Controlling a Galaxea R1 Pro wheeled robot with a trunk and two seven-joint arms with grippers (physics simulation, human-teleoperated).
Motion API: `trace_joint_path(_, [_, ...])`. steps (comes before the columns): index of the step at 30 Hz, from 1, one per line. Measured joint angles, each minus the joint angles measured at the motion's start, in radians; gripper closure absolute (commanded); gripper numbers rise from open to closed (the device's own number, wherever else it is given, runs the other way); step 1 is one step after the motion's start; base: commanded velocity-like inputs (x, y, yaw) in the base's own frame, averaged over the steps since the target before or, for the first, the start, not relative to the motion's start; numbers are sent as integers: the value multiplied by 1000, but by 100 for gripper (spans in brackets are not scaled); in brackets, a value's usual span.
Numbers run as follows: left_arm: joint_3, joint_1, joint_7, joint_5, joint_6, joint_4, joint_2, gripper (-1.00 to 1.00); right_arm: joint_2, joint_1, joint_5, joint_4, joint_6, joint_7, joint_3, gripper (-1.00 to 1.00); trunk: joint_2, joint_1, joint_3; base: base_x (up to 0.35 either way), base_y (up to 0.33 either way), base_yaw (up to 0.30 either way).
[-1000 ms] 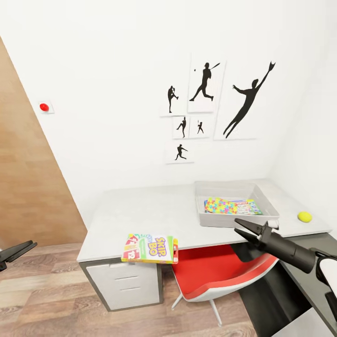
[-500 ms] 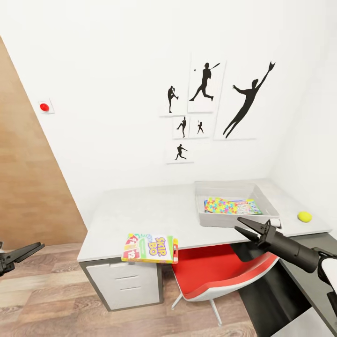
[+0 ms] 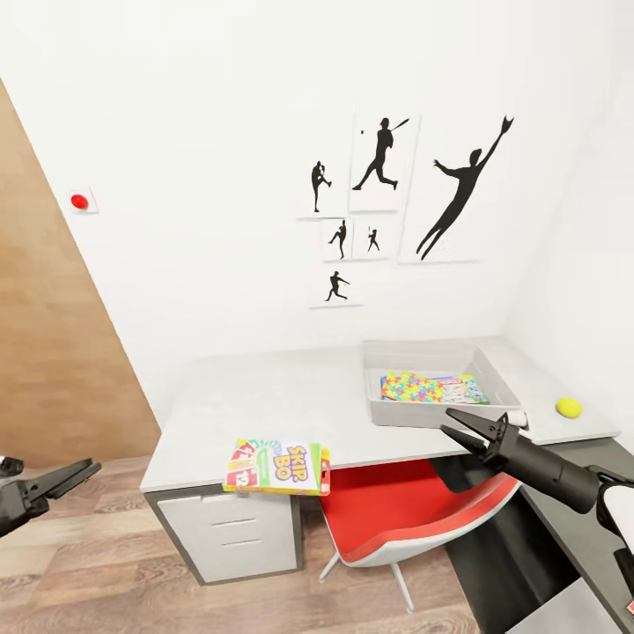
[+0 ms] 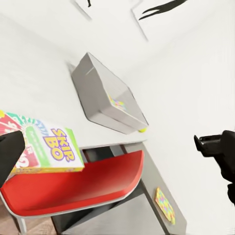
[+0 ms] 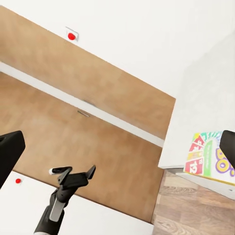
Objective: Put all the toys in the child's room - the three board games (two on the bed and one on the table), the two jigsaw puzzles on the table, and the tennis ball on the table - inside the toy box on the table in the child's room.
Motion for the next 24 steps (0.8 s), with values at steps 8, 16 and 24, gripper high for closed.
trace_joint_path(8, [-2, 0, 57, -5, -1, -2, -131, -100, 8, 0, 5, 0, 0, 2, 0, -100, 0, 0, 0, 0, -1, 0])
trace_joint_path(16, [-13, -2, 296, -2, -1, -3, -250, -100, 12, 0, 8, 0, 0, 4, 0, -100, 0, 0, 0, 0, 0, 0])
trace_joint_path(24, [-28, -5, 492, 3, -1, -9, -354, -100, 13, 0, 10, 0, 0, 4, 0, -100, 0, 0, 0, 0, 0, 0])
